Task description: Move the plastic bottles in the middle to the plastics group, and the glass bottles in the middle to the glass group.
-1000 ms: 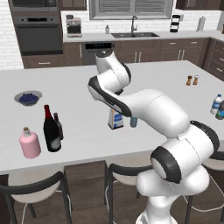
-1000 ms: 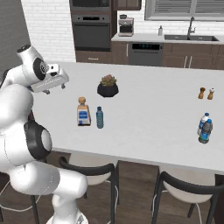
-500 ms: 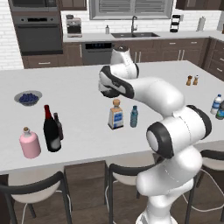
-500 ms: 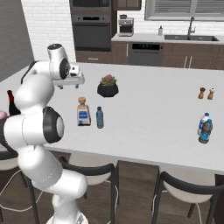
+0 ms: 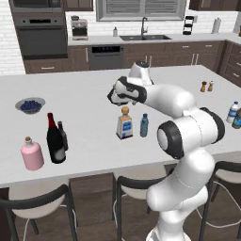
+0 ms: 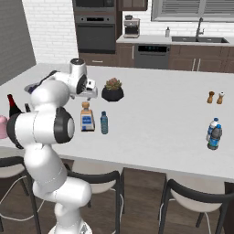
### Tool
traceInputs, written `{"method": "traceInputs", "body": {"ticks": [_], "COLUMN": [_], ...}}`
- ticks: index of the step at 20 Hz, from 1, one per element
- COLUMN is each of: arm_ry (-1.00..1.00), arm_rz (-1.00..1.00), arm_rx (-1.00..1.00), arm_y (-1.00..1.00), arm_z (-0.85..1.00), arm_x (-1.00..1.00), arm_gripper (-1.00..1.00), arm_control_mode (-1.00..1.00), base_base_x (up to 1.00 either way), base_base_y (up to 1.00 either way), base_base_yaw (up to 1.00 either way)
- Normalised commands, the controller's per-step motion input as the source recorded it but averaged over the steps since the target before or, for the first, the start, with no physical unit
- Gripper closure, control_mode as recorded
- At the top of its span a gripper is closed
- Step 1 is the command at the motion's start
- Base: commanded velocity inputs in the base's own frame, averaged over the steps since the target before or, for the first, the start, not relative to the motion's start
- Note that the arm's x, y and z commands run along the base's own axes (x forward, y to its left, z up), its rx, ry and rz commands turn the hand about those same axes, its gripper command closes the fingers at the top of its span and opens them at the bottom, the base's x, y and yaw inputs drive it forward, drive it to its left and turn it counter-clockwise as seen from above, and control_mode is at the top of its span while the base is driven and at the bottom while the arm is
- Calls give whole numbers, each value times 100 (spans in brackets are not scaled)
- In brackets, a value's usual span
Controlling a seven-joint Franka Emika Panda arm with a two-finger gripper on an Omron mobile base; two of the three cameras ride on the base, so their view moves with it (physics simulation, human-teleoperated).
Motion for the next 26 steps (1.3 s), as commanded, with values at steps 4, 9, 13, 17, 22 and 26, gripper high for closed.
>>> {"method": "traceInputs", "body": {"ticks": [4, 9, 13, 17, 22, 26], "arm_ry": [0, 1, 7, 20, 17, 2], "arm_rz": [0, 5, 5, 2, 2, 4], "arm_rx": [0, -2, -4, -9, -4, 0], "arm_y": [-1, 0, 0, 1, -1, -8], "arm_z": [-11, 5, 12, 1, 3, -17], "arm_x": [17, 1, 0, 0, 3, 23], "arm_gripper": [-100, -100, -100, -100, -100, -100], "arm_control_mode": [-100, -100, -100, -100, -100, -100], "base_base_x": [0, 0, 0, 0, 0, 0], "base_base_y": [0, 0, 0, 0, 0, 0], "base_base_yaw": [0, 0, 0, 0, 0, 0]}}
